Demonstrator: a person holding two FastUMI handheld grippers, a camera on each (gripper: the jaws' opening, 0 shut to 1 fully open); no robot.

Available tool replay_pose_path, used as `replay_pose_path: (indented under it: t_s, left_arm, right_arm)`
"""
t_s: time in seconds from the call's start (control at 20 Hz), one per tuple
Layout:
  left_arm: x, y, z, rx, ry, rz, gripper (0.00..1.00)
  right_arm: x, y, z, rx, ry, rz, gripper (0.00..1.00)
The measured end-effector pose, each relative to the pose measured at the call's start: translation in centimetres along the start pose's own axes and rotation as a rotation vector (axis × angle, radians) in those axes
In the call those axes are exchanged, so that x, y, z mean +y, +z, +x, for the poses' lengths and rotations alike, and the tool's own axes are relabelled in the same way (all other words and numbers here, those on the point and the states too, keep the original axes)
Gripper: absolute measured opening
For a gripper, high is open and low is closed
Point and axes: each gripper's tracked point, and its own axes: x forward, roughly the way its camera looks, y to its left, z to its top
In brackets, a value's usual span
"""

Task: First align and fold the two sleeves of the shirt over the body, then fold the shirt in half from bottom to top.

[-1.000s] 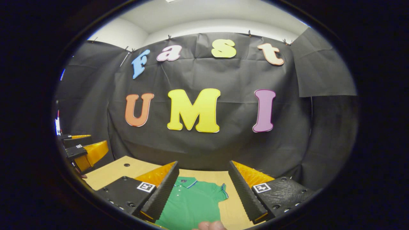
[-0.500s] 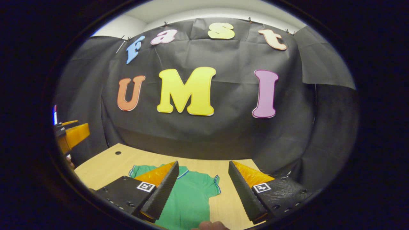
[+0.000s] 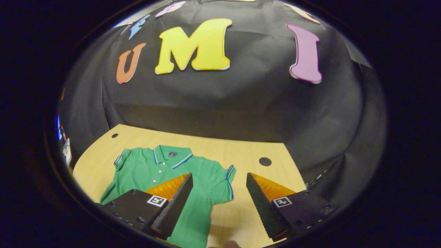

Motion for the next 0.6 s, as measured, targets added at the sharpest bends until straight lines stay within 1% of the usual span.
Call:
replay_pose_path:
  t_s: [0.15,0.2,0.3,0.45,0.5,0.55,0.6]
  left_arm:
    - [-0.1,-0.4,0.7,0.012,0.010,0.005,1.00]
    - [-0.1,-0.6,0.9,0.018,0.012,0.006,1.00]
    - [0.0,-1.1,1.4,0.030,0.018,0.006,1.00]
    - [0.3,-2.1,2.3,0.059,0.032,0.008,1.00]
    - [0.3,-2.3,2.5,0.064,0.037,0.009,1.00]
    - [0.5,-2.4,2.6,0.067,0.042,0.012,1.00]
    - [0.5,-2.7,2.7,0.072,0.046,0.013,1.00]
  right_arm:
    - [-0.9,-1.8,4.4,0.048,-0.002,0.005,0.97]
    - [-1.0,-2.2,5.6,0.060,-0.002,0.010,0.95]
    - [-1.4,-3.4,8.2,0.098,0.001,0.025,0.95]
    - [-2.2,-5.5,11.3,0.168,-0.005,0.009,0.95]
    - [-2.4,-6.2,12.1,0.192,-0.007,0.018,0.94]
    - [-2.4,-6.9,12.6,0.211,-0.003,0.027,0.85]
    - [-2.5,-7.4,13.0,0.229,-0.003,0.036,0.82]
